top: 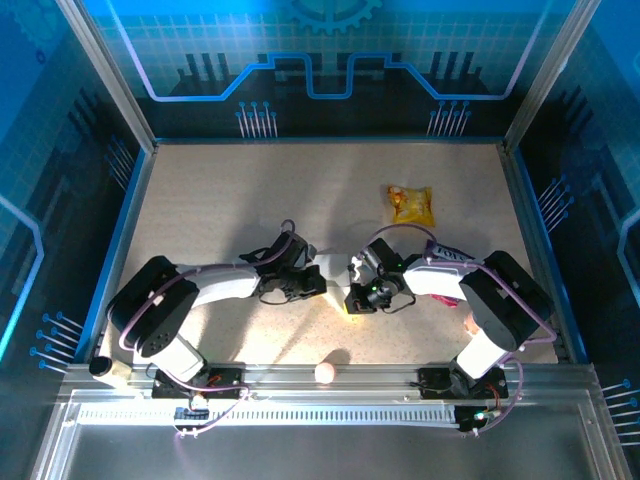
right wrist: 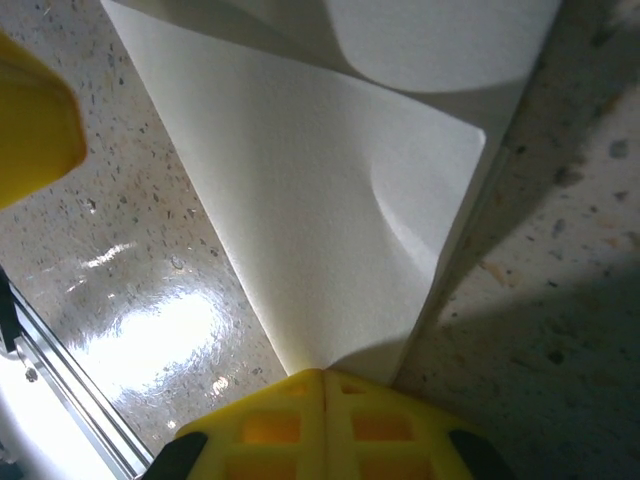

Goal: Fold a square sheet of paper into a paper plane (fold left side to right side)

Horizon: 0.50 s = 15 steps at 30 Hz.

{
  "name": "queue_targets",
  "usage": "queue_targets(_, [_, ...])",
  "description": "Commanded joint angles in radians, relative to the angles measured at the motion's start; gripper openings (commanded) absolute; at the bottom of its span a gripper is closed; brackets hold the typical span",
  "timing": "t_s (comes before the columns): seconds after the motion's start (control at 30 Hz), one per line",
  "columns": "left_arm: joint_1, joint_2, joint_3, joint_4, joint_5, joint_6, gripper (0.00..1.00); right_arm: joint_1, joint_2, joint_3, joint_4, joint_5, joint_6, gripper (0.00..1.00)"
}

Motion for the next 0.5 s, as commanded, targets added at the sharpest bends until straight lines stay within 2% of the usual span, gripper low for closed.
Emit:
queue_targets(0.0, [-0.029, -0.002, -0.035, 0.101, 0.048, 0.010, 0.07, 0.016, 0.074, -0.039, -0.144, 0.188, 0.024, 0.00])
queue_targets(0.17, [-0.075, 0.052, -0.020, 0.156, 0.040, 0.001, 0.08, 0.021, 0.084, -0.038, -0.169, 0.216, 0.035, 0.00])
queue_targets(0.47, [-0.084, 0.145, -0.005, 0.202, 0.007, -0.006, 0.08, 0.023, 0.095, -0.028, -0.189, 0.238, 0.028, 0.00])
